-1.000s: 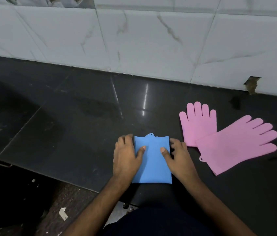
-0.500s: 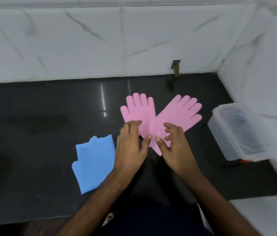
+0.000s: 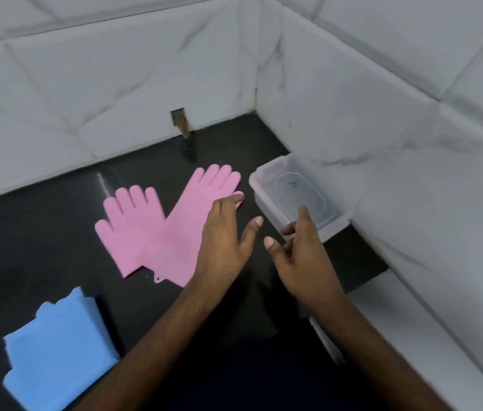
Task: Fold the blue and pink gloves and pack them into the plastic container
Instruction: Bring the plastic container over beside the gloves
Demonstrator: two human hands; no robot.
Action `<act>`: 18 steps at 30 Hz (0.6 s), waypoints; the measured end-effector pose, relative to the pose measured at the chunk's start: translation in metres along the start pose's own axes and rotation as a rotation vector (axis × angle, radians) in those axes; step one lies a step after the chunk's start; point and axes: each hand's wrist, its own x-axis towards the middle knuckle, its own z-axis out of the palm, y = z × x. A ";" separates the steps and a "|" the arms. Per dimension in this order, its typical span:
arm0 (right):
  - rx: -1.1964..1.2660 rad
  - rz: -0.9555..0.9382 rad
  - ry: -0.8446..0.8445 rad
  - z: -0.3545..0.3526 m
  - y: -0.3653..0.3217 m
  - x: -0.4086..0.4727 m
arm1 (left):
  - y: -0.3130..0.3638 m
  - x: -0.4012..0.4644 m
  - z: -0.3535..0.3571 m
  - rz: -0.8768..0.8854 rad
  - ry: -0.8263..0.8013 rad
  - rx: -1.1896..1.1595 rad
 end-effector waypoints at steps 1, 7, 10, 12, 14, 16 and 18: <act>-0.002 0.021 0.015 -0.008 0.005 0.000 | 0.005 0.007 0.007 0.004 -0.008 -0.015; -0.002 0.177 0.058 -0.044 0.028 0.004 | 0.023 0.061 0.043 0.011 -0.009 0.003; -0.010 0.267 -0.023 -0.050 0.036 0.009 | 0.023 0.085 0.058 -0.007 -0.015 0.063; -0.047 0.311 -0.081 -0.050 0.041 0.010 | 0.021 0.098 0.065 -0.030 -0.044 0.109; -0.056 0.341 -0.135 -0.048 0.045 0.012 | 0.018 0.109 0.071 -0.063 -0.087 0.125; -0.002 0.362 -0.160 -0.046 0.049 0.015 | 0.015 0.118 0.074 -0.107 -0.132 0.078; 0.069 0.368 -0.145 -0.046 0.052 0.019 | 0.011 0.121 0.075 -0.154 -0.131 0.006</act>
